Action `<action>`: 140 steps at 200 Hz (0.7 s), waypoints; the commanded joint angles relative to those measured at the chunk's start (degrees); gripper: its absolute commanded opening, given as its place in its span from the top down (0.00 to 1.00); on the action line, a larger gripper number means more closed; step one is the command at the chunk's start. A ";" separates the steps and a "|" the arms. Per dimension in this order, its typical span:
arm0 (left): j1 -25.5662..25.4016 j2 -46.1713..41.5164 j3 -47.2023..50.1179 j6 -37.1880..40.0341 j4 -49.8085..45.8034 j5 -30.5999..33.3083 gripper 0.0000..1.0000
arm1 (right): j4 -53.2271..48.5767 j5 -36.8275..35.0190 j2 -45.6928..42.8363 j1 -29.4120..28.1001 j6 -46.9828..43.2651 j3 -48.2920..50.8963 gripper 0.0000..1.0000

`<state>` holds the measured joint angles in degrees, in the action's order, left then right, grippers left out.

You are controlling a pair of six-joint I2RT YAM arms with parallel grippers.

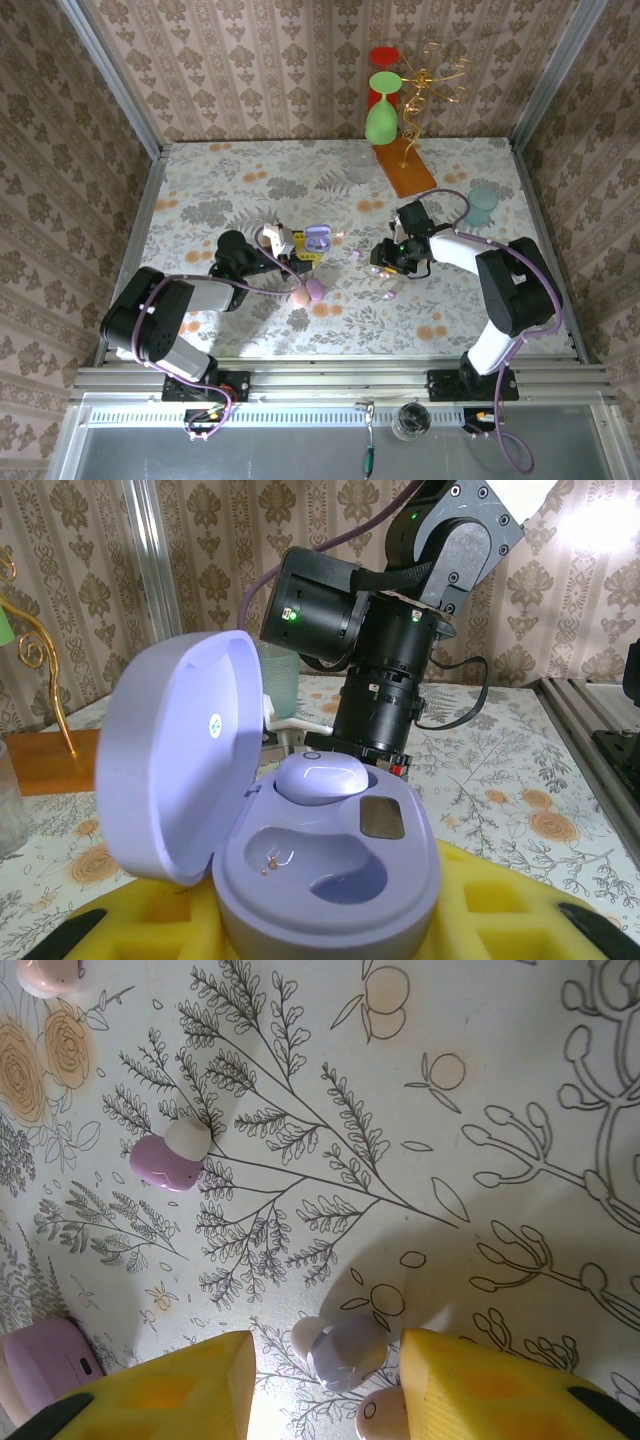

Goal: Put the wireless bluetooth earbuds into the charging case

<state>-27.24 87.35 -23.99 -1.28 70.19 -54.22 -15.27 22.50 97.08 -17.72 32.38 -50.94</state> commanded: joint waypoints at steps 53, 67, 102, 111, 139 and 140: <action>0.29 -1.08 -0.09 -0.69 2.27 -1.00 0.74 | 2.67 4.16 2.53 0.25 0.58 -0.20 0.66; 0.35 -1.22 -0.01 -0.78 2.36 -0.93 0.75 | 4.29 5.12 2.77 0.27 0.84 -0.01 0.66; 0.38 -1.21 0.08 -0.75 2.32 -0.90 0.75 | 4.86 4.90 2.26 0.23 -0.51 0.83 0.63; 0.36 -1.07 0.00 -0.74 2.32 -0.97 0.75 | 4.42 5.00 2.32 0.23 -0.73 0.80 0.64; 0.36 -0.99 -0.18 -0.76 2.31 -1.07 0.75 | 3.07 5.38 2.85 0.27 -1.17 1.00 0.69; 0.35 -1.02 -0.18 -0.75 2.32 -1.11 0.75 | 3.02 5.37 2.94 0.25 -1.17 1.01 0.69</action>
<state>-27.22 87.35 -23.99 -1.30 70.19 -54.22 -10.85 26.39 99.24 -17.72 32.67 -50.89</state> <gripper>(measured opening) 0.370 0.327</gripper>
